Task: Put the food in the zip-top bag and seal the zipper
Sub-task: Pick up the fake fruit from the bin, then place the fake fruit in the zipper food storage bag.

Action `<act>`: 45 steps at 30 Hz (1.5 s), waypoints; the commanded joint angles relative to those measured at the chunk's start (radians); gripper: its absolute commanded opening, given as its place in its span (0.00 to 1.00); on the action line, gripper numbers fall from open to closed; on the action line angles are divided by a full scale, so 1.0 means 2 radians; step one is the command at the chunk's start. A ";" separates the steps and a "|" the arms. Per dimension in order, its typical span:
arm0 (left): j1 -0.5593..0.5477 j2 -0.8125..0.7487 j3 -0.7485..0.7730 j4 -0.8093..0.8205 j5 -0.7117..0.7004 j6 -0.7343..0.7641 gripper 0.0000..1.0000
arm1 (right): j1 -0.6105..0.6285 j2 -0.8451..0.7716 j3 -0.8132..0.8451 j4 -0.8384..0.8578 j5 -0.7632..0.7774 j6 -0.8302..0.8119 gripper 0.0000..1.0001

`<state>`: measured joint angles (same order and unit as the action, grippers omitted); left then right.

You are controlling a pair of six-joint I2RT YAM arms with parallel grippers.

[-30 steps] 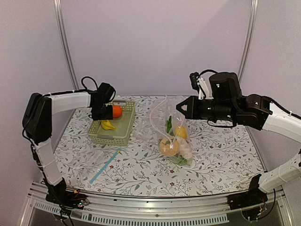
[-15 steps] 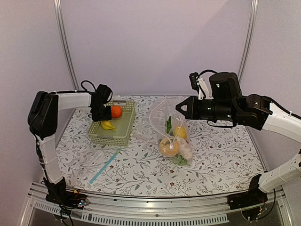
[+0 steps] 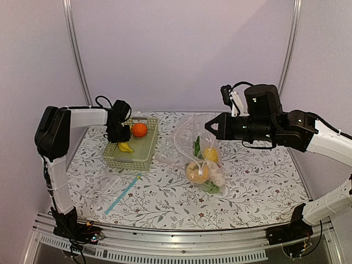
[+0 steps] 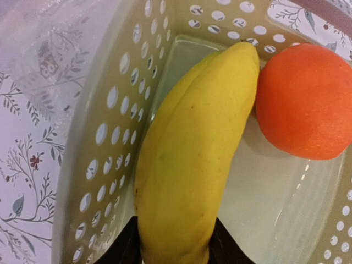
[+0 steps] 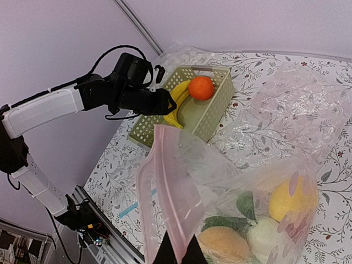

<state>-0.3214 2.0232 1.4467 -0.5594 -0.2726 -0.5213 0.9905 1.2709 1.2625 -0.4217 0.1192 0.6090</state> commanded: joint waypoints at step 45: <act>-0.263 -0.394 -0.048 -0.092 0.385 -0.078 0.29 | 0.003 0.012 0.033 -0.015 0.020 -0.078 0.00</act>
<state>-0.7826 1.2053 1.2980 -0.7410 0.3916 -0.6163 0.9901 1.2915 1.2896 -0.4526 0.1524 0.4889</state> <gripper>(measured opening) 0.337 0.004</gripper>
